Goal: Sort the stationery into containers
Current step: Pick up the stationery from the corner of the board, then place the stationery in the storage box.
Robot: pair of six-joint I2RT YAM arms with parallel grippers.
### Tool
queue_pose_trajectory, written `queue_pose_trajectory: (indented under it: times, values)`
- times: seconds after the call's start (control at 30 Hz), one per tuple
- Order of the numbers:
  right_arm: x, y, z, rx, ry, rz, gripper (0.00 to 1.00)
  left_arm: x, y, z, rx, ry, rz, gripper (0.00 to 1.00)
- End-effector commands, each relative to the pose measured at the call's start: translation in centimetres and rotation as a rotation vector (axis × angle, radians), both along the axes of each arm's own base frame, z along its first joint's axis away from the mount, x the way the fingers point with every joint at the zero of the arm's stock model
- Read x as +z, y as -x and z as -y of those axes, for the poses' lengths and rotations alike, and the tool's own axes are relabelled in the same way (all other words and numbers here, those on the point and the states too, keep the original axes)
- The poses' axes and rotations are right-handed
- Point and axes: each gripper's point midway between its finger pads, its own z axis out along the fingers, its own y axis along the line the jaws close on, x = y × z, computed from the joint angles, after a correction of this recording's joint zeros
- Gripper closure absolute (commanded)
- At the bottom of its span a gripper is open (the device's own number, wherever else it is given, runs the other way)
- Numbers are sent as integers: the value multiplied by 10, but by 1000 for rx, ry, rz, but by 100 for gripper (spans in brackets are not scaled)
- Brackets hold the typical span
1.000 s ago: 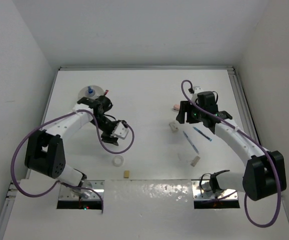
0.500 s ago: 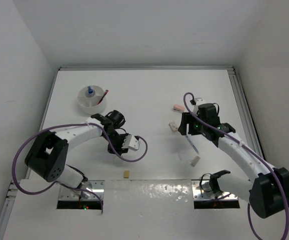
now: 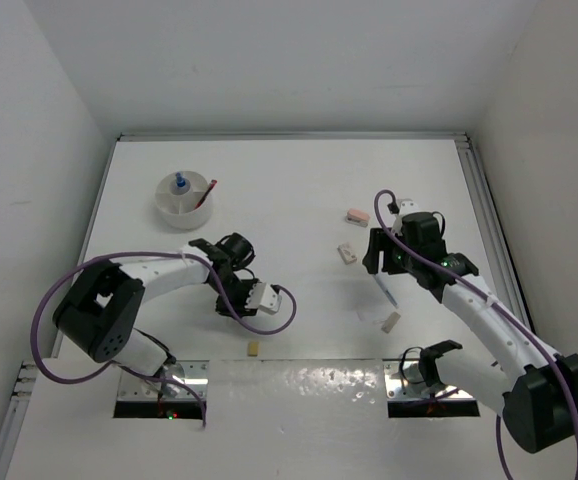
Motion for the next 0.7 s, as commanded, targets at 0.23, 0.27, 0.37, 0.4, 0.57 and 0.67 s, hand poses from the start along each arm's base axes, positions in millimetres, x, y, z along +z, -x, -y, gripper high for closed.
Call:
queue_pose_trajectory:
  times: [0.23,0.27,0.37,0.4,0.57,0.67]
  values:
    - [14,-7,8,-21,40,61,31,8,-50,4,195,-32,186,100]
    - [15,-8,8,-22,43,67,31,17,-61,3,270,-21,197,100]
    - [16,-13,6,-22,34,83,30,71,-119,-13,527,73,352,100]
    - [14,-15,5,-22,29,81,30,103,-144,-17,622,157,467,100]
    - [18,-32,-12,14,-23,106,30,174,-198,-113,1342,255,660,100]
    - [25,-46,-23,55,-43,125,30,194,-206,-149,1443,427,837,100]
